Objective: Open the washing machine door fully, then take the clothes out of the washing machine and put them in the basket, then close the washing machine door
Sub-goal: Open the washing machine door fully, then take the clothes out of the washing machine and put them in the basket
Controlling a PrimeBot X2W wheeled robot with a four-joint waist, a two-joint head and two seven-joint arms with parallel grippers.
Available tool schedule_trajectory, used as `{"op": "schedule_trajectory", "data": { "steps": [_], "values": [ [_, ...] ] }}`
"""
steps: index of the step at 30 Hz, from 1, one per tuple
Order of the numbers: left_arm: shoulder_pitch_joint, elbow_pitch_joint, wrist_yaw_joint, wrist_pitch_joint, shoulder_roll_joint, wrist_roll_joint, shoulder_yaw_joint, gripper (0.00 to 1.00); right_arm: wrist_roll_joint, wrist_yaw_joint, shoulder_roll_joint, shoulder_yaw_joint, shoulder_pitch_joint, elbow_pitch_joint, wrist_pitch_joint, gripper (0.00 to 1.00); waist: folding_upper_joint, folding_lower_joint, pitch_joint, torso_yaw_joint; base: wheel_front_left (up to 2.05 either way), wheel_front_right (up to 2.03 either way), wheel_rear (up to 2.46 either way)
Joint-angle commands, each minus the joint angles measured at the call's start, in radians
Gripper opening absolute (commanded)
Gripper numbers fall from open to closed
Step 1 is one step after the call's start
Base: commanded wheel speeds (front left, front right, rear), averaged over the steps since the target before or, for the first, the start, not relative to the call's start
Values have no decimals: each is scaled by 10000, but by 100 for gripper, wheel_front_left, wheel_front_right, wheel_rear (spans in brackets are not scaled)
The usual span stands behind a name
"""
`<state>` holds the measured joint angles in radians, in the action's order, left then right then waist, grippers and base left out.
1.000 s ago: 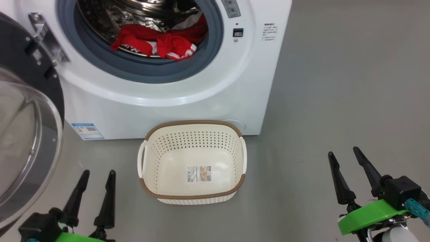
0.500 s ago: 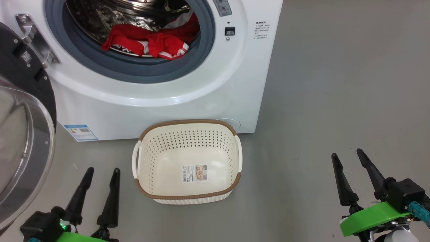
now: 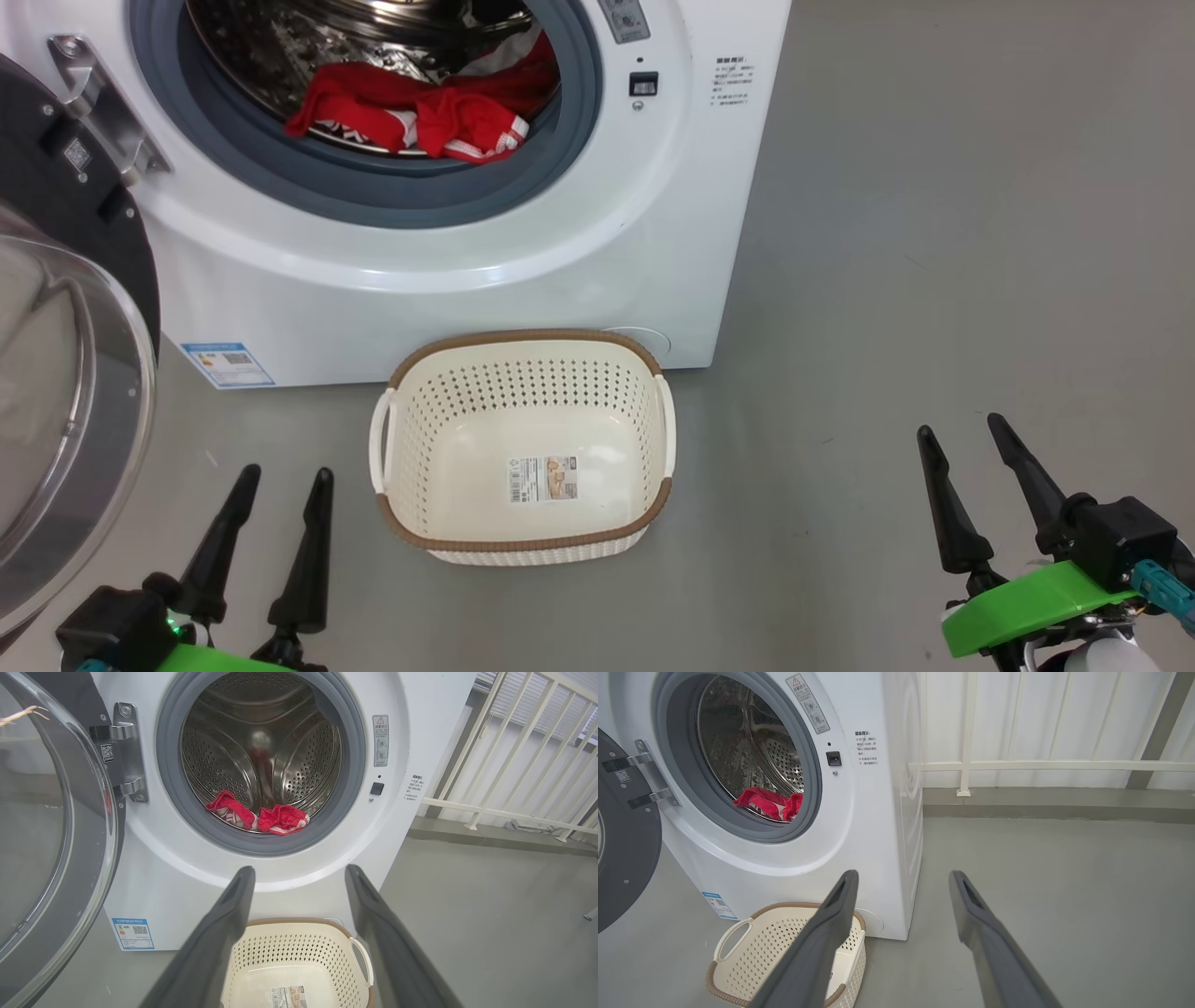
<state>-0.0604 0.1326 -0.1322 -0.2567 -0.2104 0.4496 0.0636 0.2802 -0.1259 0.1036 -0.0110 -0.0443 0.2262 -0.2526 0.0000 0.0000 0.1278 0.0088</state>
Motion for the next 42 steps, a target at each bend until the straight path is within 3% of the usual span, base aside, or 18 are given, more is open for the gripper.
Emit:
{"op": "schedule_trajectory", "data": {
  "steps": [1,42],
  "values": [
    [-186,-187,15,-51,-272,-9,-309,100,-157,-48,83,258,-110,-236,-92,100,0,0,10,-5,2,-4,2],
    [-688,-149,15,-51,-411,381,-139,100,-200,-48,-62,539,-340,-180,-92,100,0,0,427,31,76,-76,0]
  ]
}}
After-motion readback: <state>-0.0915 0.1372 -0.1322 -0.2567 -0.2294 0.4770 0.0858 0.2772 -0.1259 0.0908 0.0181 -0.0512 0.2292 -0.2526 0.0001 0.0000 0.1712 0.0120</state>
